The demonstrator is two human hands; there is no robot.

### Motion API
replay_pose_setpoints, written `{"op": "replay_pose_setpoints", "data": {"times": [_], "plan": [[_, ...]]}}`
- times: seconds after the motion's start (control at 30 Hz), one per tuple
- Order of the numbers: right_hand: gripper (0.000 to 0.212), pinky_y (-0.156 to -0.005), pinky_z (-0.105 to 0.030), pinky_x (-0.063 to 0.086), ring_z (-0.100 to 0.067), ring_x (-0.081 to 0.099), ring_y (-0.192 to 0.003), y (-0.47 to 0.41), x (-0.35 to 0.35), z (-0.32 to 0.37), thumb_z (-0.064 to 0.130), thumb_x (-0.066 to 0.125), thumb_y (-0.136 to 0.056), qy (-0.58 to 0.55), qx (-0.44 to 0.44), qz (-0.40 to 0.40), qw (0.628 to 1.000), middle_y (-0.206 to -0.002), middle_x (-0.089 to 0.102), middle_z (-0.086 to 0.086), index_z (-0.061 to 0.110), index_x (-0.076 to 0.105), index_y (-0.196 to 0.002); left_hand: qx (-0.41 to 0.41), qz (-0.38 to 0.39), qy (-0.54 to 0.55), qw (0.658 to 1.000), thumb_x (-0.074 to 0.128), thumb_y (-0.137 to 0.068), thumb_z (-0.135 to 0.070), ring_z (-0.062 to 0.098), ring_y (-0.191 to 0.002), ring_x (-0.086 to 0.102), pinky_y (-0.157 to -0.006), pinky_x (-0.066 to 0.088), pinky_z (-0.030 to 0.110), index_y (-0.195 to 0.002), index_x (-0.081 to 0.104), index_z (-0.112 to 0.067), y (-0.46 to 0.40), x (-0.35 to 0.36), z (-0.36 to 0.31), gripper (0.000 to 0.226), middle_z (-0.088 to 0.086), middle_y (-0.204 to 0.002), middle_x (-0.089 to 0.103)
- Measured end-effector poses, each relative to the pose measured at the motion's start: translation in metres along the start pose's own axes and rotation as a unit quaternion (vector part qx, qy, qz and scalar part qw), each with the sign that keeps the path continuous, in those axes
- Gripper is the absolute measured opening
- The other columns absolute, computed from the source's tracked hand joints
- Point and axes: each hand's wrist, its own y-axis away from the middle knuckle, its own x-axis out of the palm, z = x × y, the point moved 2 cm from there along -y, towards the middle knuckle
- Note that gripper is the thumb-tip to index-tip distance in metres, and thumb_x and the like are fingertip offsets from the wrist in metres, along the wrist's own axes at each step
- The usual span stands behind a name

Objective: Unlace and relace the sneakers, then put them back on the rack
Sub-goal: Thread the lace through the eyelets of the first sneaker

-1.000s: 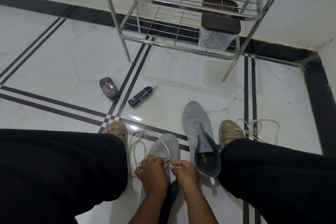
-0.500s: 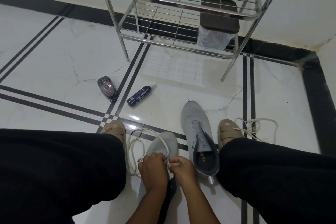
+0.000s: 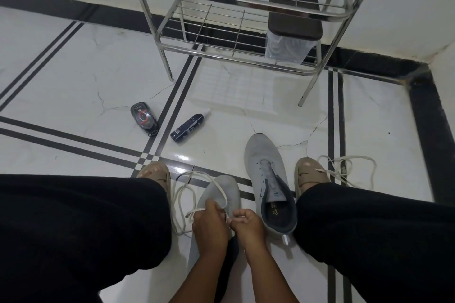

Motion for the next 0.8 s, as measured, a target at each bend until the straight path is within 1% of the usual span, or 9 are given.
{"op": "replay_pose_setpoints", "data": {"times": [0.07,0.17,0.2,0.27,0.4,0.5,0.57,0.67,0.8], "plan": [[0.019,-0.072,-0.024,0.049,-0.015,0.063,-0.076,0.000,0.000,-0.001,0.004,0.072,-0.081,-0.006,-0.001,-0.004,1.000,-0.082,0.068,-0.002,0.013,0.060,-0.094,0.037,0.015,0.004,0.999,0.054,-0.088,-0.011,0.010,-0.071,0.049,-0.053,0.030,0.021,-0.081,0.050,-0.021,0.000,0.000,0.002,0.013,-0.002,-0.082,0.052],[0.019,-0.066,-0.020,0.049,-0.014,0.062,-0.072,0.000,0.000,-0.001,0.003,0.072,-0.081,-0.017,0.001,-0.009,1.000,-0.080,0.068,-0.002,0.012,0.061,-0.095,0.066,0.030,-0.014,0.997,0.058,-0.087,-0.009,0.012,-0.086,0.053,-0.067,0.045,0.025,-0.091,0.062,-0.016,-0.002,0.001,0.008,0.009,-0.002,-0.100,0.052],[0.019,-0.065,-0.020,0.048,-0.014,0.062,-0.072,0.000,0.001,-0.001,0.003,0.072,-0.081,-0.018,0.002,-0.011,1.000,-0.080,0.068,-0.003,0.011,0.061,-0.095,0.074,0.034,-0.029,0.996,0.058,-0.087,-0.009,0.012,-0.089,0.054,-0.071,0.048,0.027,-0.095,0.064,-0.014,-0.004,0.002,0.011,0.011,-0.002,-0.103,0.051],[0.019,-0.065,-0.021,0.049,-0.015,0.062,-0.072,0.001,0.001,-0.001,0.002,0.071,-0.081,-0.018,0.003,-0.013,1.000,-0.080,0.068,-0.004,0.011,0.061,-0.094,0.089,0.035,-0.069,0.993,0.057,-0.088,-0.013,0.011,-0.090,0.053,-0.072,0.050,0.027,-0.097,0.065,-0.015,-0.005,0.003,0.012,0.013,-0.001,-0.103,0.051],[0.017,-0.069,-0.024,0.049,-0.016,0.062,-0.073,0.002,0.002,0.000,0.004,0.071,-0.081,-0.007,0.003,-0.012,1.000,-0.079,0.068,-0.002,0.013,0.060,-0.091,0.107,0.026,-0.124,0.986,0.055,-0.091,-0.022,0.011,-0.091,0.053,-0.070,0.043,0.022,-0.100,0.066,-0.020,-0.008,0.003,0.009,0.014,-0.002,-0.103,0.054],[0.015,-0.068,-0.024,0.048,-0.014,0.060,-0.070,0.002,0.002,0.003,0.007,0.070,-0.082,0.009,-0.003,-0.010,1.000,-0.078,0.067,0.001,0.017,0.060,-0.087,0.131,0.023,-0.153,0.979,0.055,-0.090,-0.022,0.012,-0.092,0.053,-0.075,0.040,0.024,-0.099,0.064,-0.023,-0.009,0.004,0.008,0.013,-0.004,-0.102,0.054],[0.011,-0.066,-0.025,0.048,-0.013,0.060,-0.067,0.002,0.002,0.004,0.010,0.066,-0.085,0.021,-0.011,-0.012,1.000,-0.077,0.067,0.001,0.019,0.061,-0.083,0.142,0.021,-0.150,0.978,0.054,-0.090,-0.020,0.013,-0.091,0.052,-0.075,0.039,0.025,-0.096,0.064,-0.023,-0.009,0.005,0.009,0.012,-0.004,-0.100,0.054],[0.017,-0.067,-0.030,0.049,-0.015,0.060,-0.066,-0.001,0.002,0.005,0.009,0.061,-0.088,0.031,-0.018,-0.010,0.999,-0.074,0.067,-0.002,0.022,0.063,-0.077,0.143,0.015,-0.131,0.981,0.053,-0.089,-0.019,0.011,-0.089,0.050,-0.074,0.037,0.023,-0.090,0.064,-0.024,-0.010,0.006,0.010,0.012,-0.005,-0.098,0.055],[0.017,-0.061,-0.024,0.044,-0.013,0.055,-0.062,-0.005,0.004,0.011,0.016,0.060,-0.088,0.133,-0.034,-0.017,0.990,-0.068,0.061,0.005,0.026,0.057,-0.074,0.145,0.004,-0.105,0.984,0.056,-0.088,-0.017,0.009,-0.085,0.047,-0.067,0.030,0.019,-0.085,0.068,-0.024,-0.009,0.005,0.011,0.014,-0.006,-0.094,0.056]]}}
